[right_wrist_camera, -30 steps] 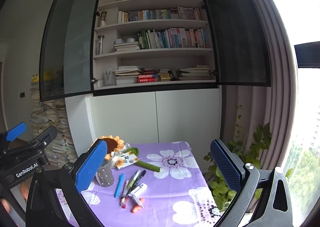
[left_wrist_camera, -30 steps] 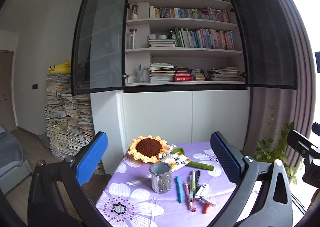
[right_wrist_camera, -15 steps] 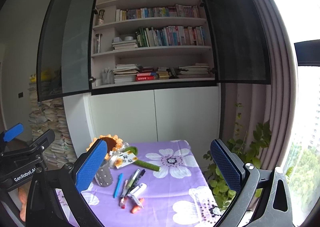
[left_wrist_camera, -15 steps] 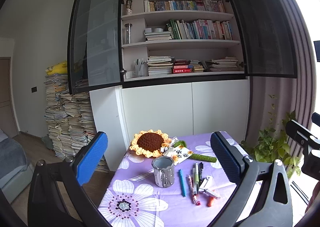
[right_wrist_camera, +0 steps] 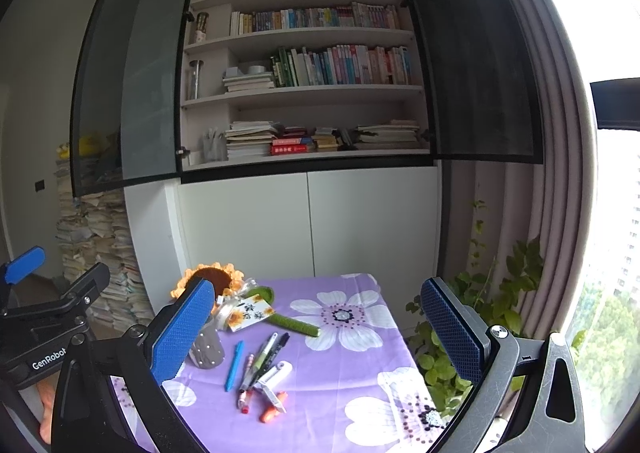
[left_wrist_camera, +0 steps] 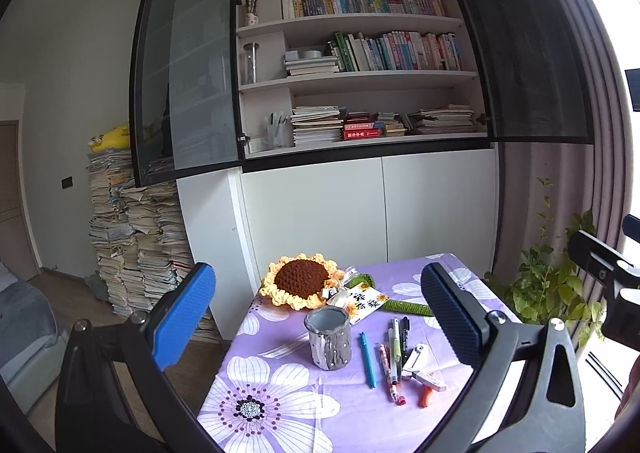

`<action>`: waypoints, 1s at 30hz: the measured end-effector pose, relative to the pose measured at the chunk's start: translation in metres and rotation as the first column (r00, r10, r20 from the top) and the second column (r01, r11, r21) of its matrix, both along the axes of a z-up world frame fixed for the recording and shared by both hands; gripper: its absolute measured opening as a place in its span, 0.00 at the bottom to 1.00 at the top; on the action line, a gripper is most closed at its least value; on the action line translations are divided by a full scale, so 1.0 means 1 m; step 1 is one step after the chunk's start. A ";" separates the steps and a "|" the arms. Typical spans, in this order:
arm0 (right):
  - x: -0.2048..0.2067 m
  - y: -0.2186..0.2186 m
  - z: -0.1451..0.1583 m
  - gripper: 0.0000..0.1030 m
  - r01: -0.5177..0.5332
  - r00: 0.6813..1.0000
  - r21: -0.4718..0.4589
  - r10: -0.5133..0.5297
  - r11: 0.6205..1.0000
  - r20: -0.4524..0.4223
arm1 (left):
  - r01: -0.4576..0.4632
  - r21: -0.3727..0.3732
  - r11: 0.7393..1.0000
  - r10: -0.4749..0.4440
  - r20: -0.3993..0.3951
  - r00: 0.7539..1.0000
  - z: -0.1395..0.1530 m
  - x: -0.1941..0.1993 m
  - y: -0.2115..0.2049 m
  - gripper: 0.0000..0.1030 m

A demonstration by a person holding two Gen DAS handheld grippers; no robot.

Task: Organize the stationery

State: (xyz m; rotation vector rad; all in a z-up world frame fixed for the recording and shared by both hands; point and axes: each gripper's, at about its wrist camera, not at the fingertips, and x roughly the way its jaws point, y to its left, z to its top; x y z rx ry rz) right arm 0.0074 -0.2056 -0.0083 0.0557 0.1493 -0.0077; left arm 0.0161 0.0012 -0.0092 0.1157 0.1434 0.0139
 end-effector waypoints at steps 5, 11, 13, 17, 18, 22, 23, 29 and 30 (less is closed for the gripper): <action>0.005 0.003 -0.001 1.00 -0.003 1.000 -0.008 0.003 1.000 -0.015 | 0.006 0.013 1.000 -0.007 0.010 1.000 -0.003 0.001 0.000 0.99; 0.010 0.007 0.002 1.00 -0.004 1.000 -0.018 0.003 1.000 -0.027 | 0.005 0.001 1.000 -0.005 -0.012 1.000 -0.006 0.011 0.003 0.99; 0.011 0.008 0.001 1.00 -0.003 1.000 -0.021 0.003 1.000 -0.030 | -0.001 -0.003 1.000 0.001 -0.022 1.000 -0.008 0.015 0.005 0.99; 0.020 0.011 0.000 1.00 -0.011 0.999 -0.024 0.009 1.000 -0.051 | -0.012 -0.010 1.000 0.012 -0.050 0.999 -0.017 0.027 0.011 0.99; 0.025 0.013 -0.002 1.00 -0.014 0.998 -0.027 0.012 1.000 -0.064 | -0.016 -0.011 1.000 0.015 -0.064 0.998 -0.020 0.032 0.012 0.99; 0.043 0.020 -0.011 1.00 -0.032 0.993 -0.042 0.027 0.999 -0.113 | -0.028 -0.023 0.999 0.024 -0.137 0.990 -0.040 0.059 0.023 0.99; 0.048 0.022 -0.014 1.00 -0.036 0.992 -0.046 0.030 0.998 -0.126 | -0.026 -0.026 0.999 0.022 -0.151 0.988 -0.045 0.064 0.025 0.99; 0.080 0.030 -0.035 1.00 -0.039 0.977 -0.071 0.023 0.997 -0.213 | -0.007 -0.008 1.000 0.005 -0.276 0.961 -0.096 0.115 0.047 0.99; 0.086 0.030 -0.039 1.00 -0.030 0.974 -0.072 0.013 0.997 -0.227 | 0.006 -0.011 1.000 -0.009 -0.300 0.954 -0.105 0.124 0.050 0.99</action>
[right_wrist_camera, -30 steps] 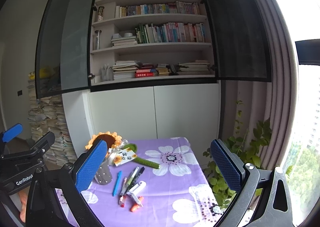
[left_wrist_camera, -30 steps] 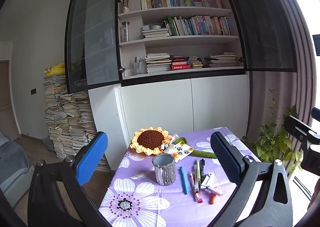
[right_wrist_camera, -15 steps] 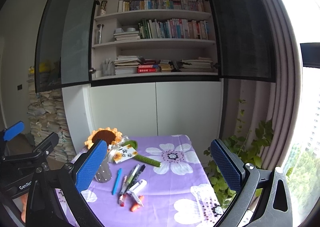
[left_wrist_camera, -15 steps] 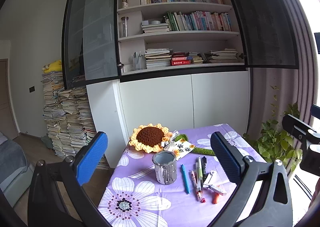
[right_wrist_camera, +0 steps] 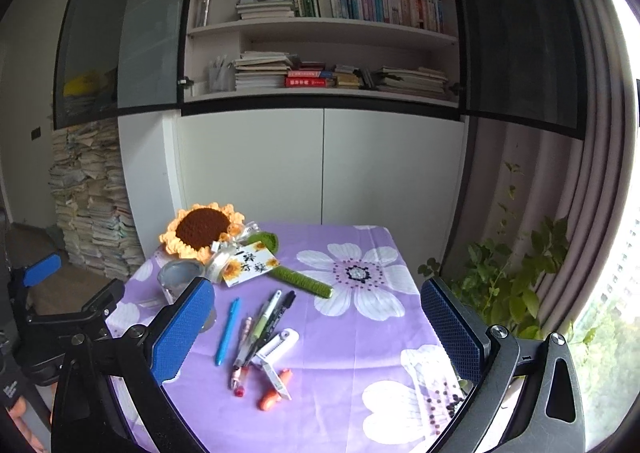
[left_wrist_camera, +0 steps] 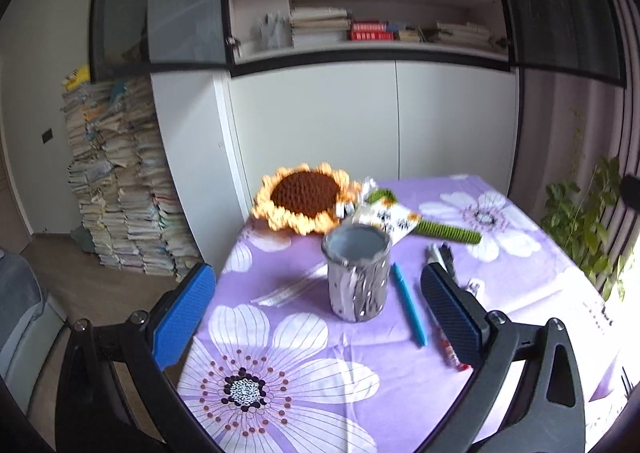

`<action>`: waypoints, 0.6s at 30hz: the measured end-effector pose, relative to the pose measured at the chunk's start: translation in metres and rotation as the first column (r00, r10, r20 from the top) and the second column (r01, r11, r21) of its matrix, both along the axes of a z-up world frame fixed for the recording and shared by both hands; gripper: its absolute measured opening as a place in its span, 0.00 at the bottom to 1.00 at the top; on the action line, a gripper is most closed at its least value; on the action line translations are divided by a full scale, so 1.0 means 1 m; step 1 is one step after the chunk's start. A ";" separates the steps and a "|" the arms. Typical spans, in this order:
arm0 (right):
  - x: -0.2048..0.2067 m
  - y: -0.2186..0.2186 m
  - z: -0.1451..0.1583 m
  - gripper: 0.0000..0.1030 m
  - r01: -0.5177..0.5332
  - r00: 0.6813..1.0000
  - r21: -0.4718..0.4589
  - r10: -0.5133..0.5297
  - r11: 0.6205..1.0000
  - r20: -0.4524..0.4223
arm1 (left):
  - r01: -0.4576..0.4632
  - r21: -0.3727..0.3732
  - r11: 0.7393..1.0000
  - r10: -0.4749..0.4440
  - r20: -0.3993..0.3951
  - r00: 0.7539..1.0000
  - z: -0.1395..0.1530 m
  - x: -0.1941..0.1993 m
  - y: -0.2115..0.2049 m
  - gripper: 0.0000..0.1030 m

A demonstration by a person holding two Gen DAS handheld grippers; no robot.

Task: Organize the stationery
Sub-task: 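Move the left gripper around the pen holder cup while the right gripper approaches the pens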

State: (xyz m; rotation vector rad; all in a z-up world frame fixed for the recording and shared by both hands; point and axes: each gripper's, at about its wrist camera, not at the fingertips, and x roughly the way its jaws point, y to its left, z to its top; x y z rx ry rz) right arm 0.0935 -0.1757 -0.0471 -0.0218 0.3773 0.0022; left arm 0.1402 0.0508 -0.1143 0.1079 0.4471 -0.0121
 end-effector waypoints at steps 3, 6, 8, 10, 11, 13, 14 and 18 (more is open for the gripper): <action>0.017 -0.003 -0.011 1.00 0.020 0.999 0.009 -0.020 1.000 -0.042 | 0.045 -0.011 0.999 -0.045 -0.056 0.997 -0.021 0.021 0.001 0.99; 0.043 -0.006 -0.029 1.00 0.034 0.993 0.024 -0.031 0.999 -0.117 | 0.072 0.024 0.997 -0.069 -0.087 0.994 -0.037 0.043 -0.008 0.99; 0.054 -0.006 -0.039 1.00 0.029 0.988 0.037 -0.023 0.999 -0.151 | 0.072 0.046 0.996 -0.067 -0.104 0.992 -0.045 0.058 -0.010 0.99; 0.068 -0.005 -0.051 1.00 0.025 0.982 0.042 -0.016 0.999 -0.187 | 0.072 0.040 0.997 -0.067 -0.119 0.991 -0.052 0.072 -0.009 0.99; 0.075 -0.006 -0.057 1.00 0.027 0.979 0.039 -0.019 0.999 -0.203 | 0.071 0.029 0.997 -0.067 -0.128 0.989 -0.055 0.079 -0.008 0.99; 0.087 -0.009 -0.066 1.00 0.035 0.973 0.033 -0.027 0.999 -0.228 | 0.067 0.015 0.998 -0.064 -0.134 0.989 -0.057 0.087 -0.006 0.99; 0.091 -0.011 -0.069 1.00 0.039 0.970 0.035 -0.030 0.999 -0.241 | 0.064 0.011 0.998 -0.062 -0.133 0.989 -0.058 0.091 -0.006 0.99; 0.119 -0.019 -0.084 1.00 0.033 0.953 0.088 -0.005 0.996 -0.304 | 0.076 0.000 0.997 -0.076 -0.108 0.991 -0.056 0.098 -0.006 0.99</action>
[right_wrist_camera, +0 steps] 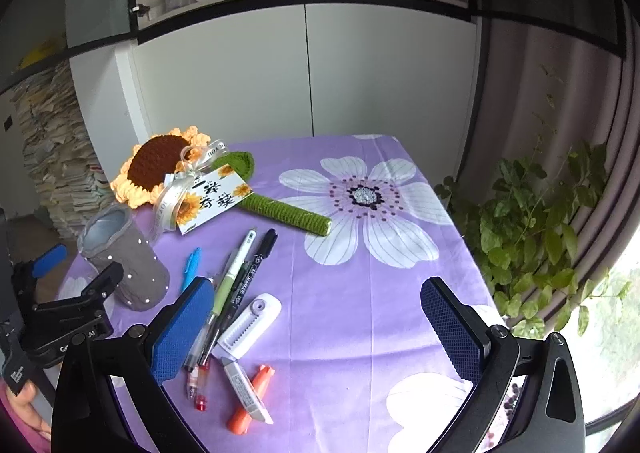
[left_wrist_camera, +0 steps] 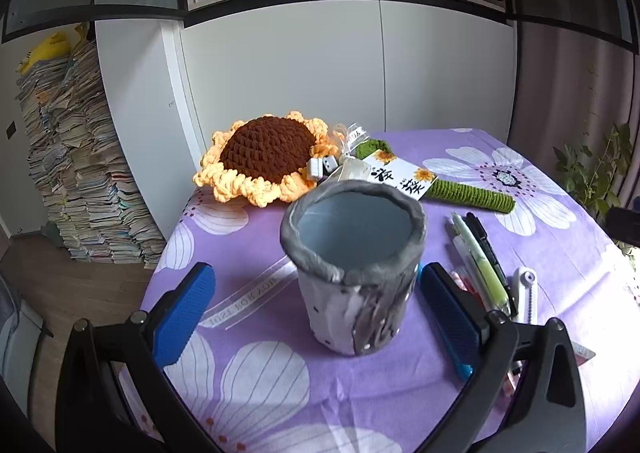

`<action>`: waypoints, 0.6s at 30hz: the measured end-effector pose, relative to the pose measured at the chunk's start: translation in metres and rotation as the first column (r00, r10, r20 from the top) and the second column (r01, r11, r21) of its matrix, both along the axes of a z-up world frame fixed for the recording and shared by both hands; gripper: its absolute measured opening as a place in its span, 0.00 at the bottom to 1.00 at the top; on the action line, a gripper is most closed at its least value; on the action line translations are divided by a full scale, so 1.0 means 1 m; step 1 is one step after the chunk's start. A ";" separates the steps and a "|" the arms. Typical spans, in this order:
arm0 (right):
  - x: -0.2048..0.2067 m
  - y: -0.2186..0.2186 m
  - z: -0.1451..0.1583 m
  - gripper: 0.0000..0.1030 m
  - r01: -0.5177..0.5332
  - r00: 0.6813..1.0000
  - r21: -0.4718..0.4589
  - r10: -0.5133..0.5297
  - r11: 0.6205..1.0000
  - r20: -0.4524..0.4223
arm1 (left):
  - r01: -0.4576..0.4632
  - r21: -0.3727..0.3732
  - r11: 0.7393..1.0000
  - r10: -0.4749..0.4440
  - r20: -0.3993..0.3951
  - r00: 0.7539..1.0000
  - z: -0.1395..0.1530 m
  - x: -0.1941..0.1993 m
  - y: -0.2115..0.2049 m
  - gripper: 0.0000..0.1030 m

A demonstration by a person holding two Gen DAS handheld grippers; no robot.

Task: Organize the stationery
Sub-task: 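Move the left gripper around the pen holder cup while the right gripper approaches the pens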

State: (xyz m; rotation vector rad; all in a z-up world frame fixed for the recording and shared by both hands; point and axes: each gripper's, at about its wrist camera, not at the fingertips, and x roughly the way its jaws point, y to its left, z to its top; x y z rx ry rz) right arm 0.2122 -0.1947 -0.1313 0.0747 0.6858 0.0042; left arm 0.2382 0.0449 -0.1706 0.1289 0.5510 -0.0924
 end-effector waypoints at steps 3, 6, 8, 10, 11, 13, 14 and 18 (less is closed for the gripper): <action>0.023 0.001 -0.008 1.00 -0.036 0.997 0.053 0.039 0.998 -0.068 | 0.012 -0.012 1.000 -0.012 -0.007 1.000 -0.001 0.005 -0.001 0.93; 0.049 0.004 -0.015 0.82 -0.095 0.985 0.116 0.110 0.989 -0.133 | 0.059 -0.068 0.996 -0.061 -0.024 0.998 0.000 0.007 0.001 0.71; 0.061 0.005 -0.019 0.54 -0.119 0.974 0.153 0.145 0.981 -0.173 | 0.076 -0.078 0.994 -0.079 -0.028 0.996 0.000 0.007 0.001 0.63; 0.078 0.005 -0.027 0.38 -0.137 0.958 0.200 0.181 0.970 -0.223 | 0.087 -0.064 0.994 -0.089 -0.022 0.996 0.000 0.004 0.000 0.63; 0.084 0.006 -0.031 0.33 -0.139 0.950 0.215 0.192 0.967 -0.247 | 0.092 -0.061 0.994 -0.094 -0.020 0.995 0.001 0.003 0.001 0.63; 0.095 0.009 -0.038 0.33 -0.142 0.936 0.235 0.208 0.961 -0.284 | 0.103 -0.047 0.994 -0.104 -0.020 0.994 0.002 -0.002 0.004 0.63; 0.097 0.011 -0.040 0.33 -0.143 0.933 0.236 0.211 0.961 -0.293 | 0.105 -0.038 0.994 -0.106 -0.018 0.994 0.002 -0.004 0.006 0.63; 0.097 0.024 -0.036 0.33 -0.180 0.925 0.235 0.246 0.955 -0.291 | 0.100 0.007 0.995 -0.100 0.000 0.995 0.002 -0.016 0.021 0.63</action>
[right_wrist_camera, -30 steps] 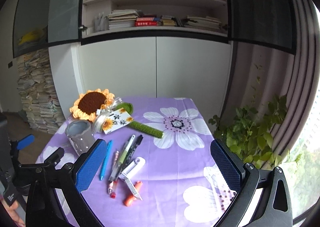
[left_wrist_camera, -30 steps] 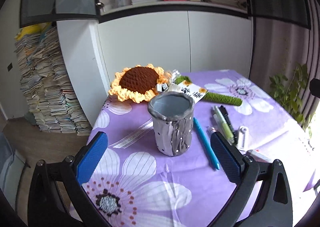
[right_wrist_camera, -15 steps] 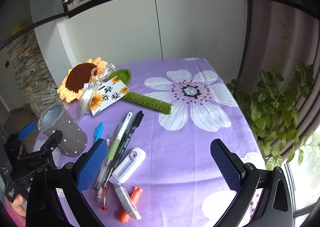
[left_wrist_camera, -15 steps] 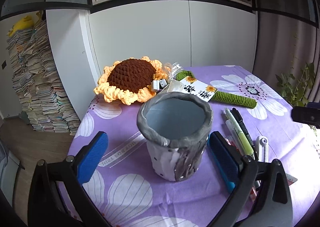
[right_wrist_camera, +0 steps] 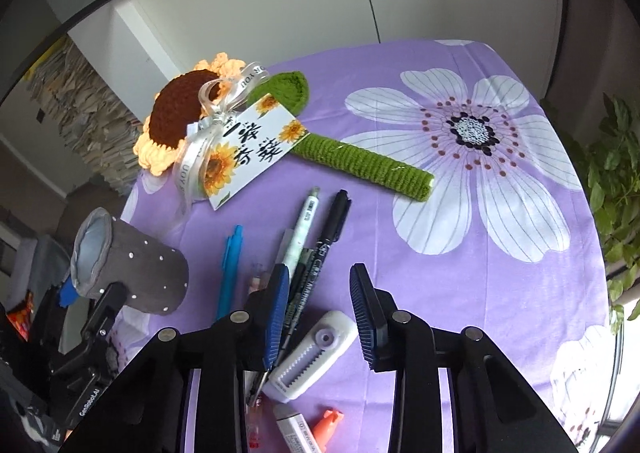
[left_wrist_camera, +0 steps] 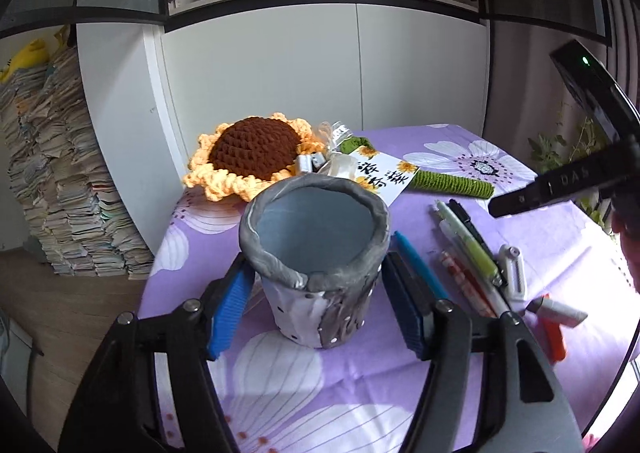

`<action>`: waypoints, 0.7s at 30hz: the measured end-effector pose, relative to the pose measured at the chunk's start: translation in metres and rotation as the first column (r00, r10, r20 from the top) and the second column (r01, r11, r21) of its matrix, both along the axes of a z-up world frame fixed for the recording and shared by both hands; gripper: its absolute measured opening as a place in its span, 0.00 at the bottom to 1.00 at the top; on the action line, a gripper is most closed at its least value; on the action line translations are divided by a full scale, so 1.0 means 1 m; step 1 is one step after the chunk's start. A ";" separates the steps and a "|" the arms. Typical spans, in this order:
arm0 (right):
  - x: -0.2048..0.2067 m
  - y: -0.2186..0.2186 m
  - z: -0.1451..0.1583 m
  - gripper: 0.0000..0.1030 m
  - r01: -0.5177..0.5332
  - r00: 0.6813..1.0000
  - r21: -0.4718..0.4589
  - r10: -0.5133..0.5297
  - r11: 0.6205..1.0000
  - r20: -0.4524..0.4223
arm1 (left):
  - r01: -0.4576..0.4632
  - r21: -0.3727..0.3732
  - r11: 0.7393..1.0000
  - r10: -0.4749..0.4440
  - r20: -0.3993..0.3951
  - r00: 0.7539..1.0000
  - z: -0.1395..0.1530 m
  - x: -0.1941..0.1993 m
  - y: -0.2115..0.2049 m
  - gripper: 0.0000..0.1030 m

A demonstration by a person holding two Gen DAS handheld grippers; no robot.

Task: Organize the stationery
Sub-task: 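Move the left gripper around the pen holder cup while the right gripper approaches the pens, then grasp the blue pen with the right gripper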

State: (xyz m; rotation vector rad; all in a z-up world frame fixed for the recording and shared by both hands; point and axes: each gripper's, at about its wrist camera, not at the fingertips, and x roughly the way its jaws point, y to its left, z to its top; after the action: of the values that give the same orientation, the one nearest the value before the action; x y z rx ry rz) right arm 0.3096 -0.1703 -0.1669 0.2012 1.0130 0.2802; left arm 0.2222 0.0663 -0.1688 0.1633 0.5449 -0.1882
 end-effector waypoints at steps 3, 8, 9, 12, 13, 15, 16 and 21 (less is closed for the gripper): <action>0.006 0.021 0.007 0.33 -0.055 0.998 -0.014 0.055 0.998 0.003 | 0.002 0.014 1.000 -0.002 0.010 1.000 -0.001 -0.006 0.008 0.63; 0.025 0.059 0.001 0.33 -0.149 0.988 -0.052 0.147 0.987 -0.043 | 0.010 -0.016 1.000 -0.010 0.024 1.000 -0.005 -0.011 0.012 0.63; 0.029 0.063 -0.002 0.33 -0.154 0.987 -0.056 0.150 0.987 -0.057 | 0.016 -0.029 0.999 -0.015 0.022 1.000 -0.007 -0.010 0.013 0.63; 0.041 0.075 -0.013 0.33 -0.155 0.984 -0.079 0.147 0.985 -0.101 | 0.013 -0.023 1.000 -0.013 0.019 1.000 -0.013 -0.008 0.012 0.63; 0.043 0.078 -0.016 0.34 -0.160 0.982 -0.082 0.150 0.984 -0.112 | 0.018 -0.033 0.999 -0.018 0.014 1.000 -0.013 -0.008 0.012 0.63; 0.048 0.083 -0.021 0.34 -0.157 0.981 -0.102 0.143 0.982 -0.130 | 0.036 -0.072 0.997 -0.035 0.017 0.999 -0.012 -0.007 0.016 0.63; 0.049 0.084 -0.022 0.35 -0.156 0.981 -0.107 0.141 0.982 -0.136 | 0.041 -0.086 0.995 -0.039 0.022 0.999 -0.011 -0.007 0.017 0.63; 0.052 0.094 -0.027 0.36 -0.170 0.977 -0.112 0.152 0.979 -0.153 | 0.046 -0.179 0.983 -0.043 0.024 0.999 -0.010 -0.004 0.029 0.61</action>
State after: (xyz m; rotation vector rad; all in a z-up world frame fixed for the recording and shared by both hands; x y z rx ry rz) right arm 0.3617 -0.0761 -0.1938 0.0255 1.1884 0.3523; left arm 0.2180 0.0951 -0.1788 0.0014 0.5022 -0.2781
